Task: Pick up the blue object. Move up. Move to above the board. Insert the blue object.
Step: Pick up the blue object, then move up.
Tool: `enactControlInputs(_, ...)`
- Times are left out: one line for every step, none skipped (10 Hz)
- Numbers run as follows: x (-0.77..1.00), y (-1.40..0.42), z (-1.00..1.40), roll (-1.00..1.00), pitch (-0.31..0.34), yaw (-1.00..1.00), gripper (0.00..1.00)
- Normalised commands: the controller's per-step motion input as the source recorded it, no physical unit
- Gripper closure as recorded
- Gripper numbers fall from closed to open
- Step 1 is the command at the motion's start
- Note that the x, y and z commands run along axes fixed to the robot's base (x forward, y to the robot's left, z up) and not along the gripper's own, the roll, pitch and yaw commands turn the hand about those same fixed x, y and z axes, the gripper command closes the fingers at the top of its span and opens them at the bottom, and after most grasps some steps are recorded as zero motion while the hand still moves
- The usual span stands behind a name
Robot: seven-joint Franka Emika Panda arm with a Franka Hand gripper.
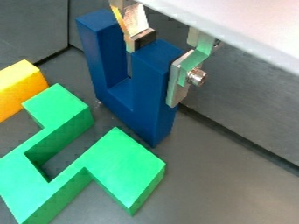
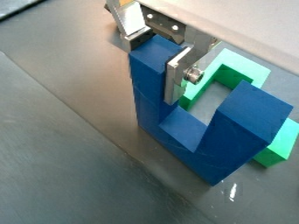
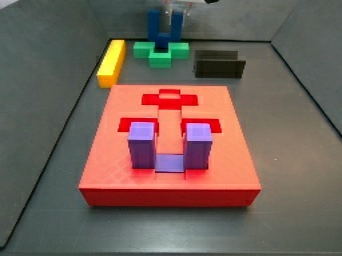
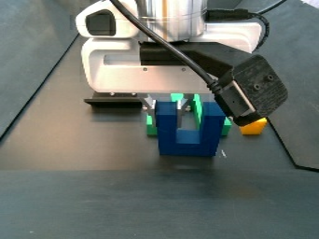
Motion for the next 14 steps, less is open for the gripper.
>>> enactControlInputs(0.00,0.00,0.00,0.00,0.000,0.00,1.00)
enactControlInputs(0.00,0.00,0.00,0.00,0.000,0.00,1.00)
enactControlInputs(0.00,0.00,0.00,0.00,0.000,0.00,1.00)
enactControlInputs(0.00,0.00,0.00,0.00,0.000,0.00,1.00)
enactControlInputs(0.00,0.00,0.00,0.00,0.000,0.00,1.00)
enactControlInputs(0.00,0.00,0.00,0.00,0.000,0.00,1.00)
enactControlInputs(0.00,0.00,0.00,0.00,0.000,0.00,1.00)
enactControlInputs(0.00,0.00,0.00,0.00,0.000,0.00,1.00)
enactControlInputs(0.00,0.00,0.00,0.00,0.000,0.00,1.00)
enactControlInputs(0.00,0.00,0.00,0.00,0.000,0.00,1.00)
enactControlInputs(0.00,0.00,0.00,0.00,0.000,0.00,1.00)
enactControlInputs(0.00,0.00,0.83,0.00,0.000,0.00,1.00)
enactControlInputs(-0.04,-0.04,0.81,-0.01,0.018,-0.02,1.00)
enactControlInputs(-0.07,-0.05,0.53,-0.01,0.028,-0.02,1.00)
